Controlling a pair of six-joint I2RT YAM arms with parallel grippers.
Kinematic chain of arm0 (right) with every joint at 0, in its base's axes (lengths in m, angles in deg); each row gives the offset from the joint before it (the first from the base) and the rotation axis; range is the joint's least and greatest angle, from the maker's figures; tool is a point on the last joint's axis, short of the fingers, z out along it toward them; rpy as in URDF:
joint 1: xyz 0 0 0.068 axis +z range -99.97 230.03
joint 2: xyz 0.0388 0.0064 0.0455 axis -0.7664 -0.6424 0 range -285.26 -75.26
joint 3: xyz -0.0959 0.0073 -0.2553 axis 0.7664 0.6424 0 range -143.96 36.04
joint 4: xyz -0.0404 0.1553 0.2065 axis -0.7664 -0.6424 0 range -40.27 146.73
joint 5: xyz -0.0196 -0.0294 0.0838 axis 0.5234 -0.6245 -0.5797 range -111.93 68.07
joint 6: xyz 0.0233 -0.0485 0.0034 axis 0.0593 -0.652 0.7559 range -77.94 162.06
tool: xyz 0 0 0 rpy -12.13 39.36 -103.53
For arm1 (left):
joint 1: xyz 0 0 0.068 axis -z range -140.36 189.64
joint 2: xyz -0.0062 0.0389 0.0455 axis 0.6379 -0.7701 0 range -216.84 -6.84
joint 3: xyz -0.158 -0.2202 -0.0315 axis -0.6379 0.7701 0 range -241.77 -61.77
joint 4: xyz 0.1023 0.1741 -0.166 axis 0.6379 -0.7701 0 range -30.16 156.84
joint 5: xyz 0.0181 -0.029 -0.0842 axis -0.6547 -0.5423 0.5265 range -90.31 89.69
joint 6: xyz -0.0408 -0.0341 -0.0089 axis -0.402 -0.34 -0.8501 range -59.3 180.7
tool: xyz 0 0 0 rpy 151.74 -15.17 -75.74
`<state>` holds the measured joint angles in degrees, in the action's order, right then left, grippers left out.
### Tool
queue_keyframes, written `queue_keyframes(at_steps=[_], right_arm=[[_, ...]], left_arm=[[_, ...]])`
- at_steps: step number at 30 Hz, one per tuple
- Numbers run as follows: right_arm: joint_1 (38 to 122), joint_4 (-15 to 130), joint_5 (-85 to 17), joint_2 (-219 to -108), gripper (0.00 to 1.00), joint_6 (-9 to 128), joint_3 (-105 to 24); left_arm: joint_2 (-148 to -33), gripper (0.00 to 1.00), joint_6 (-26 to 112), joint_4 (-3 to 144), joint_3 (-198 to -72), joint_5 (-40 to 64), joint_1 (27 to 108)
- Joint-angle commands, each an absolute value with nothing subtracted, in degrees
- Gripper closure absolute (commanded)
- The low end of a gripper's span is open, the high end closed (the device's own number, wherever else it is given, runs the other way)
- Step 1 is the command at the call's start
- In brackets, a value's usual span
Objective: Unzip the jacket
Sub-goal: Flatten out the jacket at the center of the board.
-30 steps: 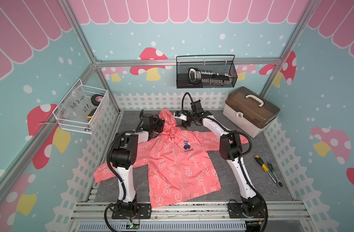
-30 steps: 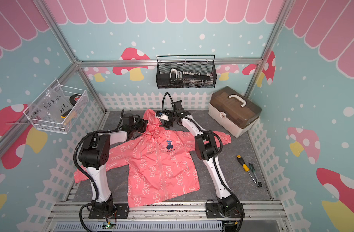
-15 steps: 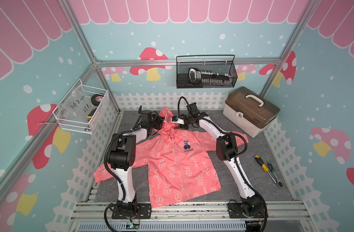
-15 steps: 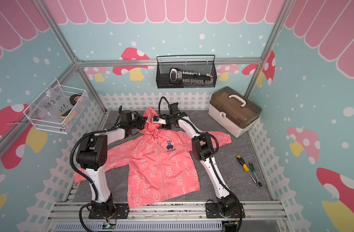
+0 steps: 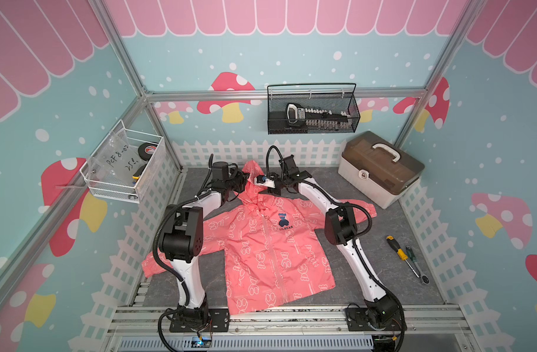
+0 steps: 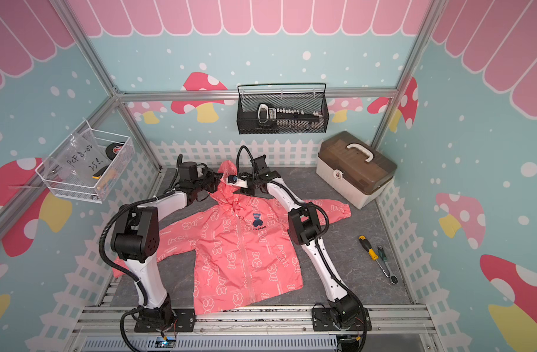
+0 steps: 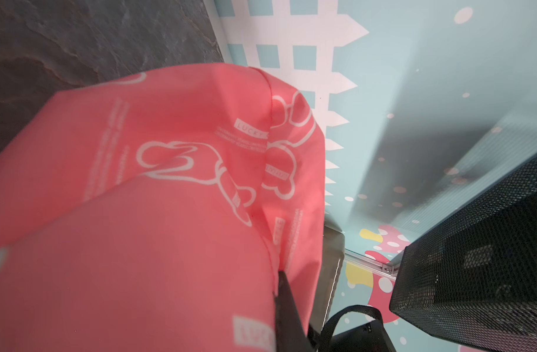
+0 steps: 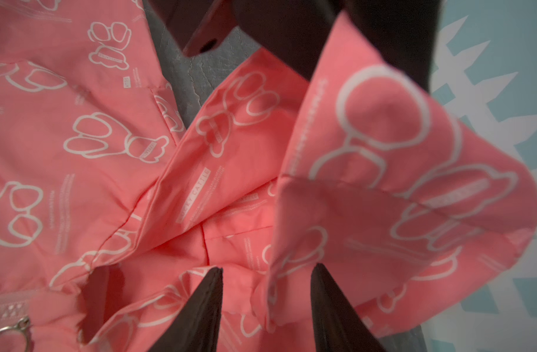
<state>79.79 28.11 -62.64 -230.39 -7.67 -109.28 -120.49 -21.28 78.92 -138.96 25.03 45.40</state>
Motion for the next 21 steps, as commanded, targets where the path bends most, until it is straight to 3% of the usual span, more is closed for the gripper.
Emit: queue_keyframes(at_steps=[1,6,9,19,21], right_arm=[[80.7,27.9,-65.0,-231.9,0.59,-7.0,-111.0],[81.1,28.4,-60.6,-231.6,0.8,-6.9,-110.9],[81.1,31.3,-54.6,-231.0,0.99,-4.9,-110.1],[81.0,46.0,-31.9,-226.1,1.0,2.1,-99.5],[81.0,46.9,-28.0,-225.9,1.0,1.4,-98.4]], left_arm=[[-117.2,1.0,-19.8,77.5,-140.9,25.0,45.2],[-117.8,1.0,-19.5,76.8,-142.1,25.1,45.2],[-118.3,1.0,-19.4,76.7,-142.6,25.0,45.1],[-121.7,1.0,-18.6,76.6,-143.4,23.6,45.2],[-122.8,0.95,-17.7,75.6,-144.0,23.3,45.2]])
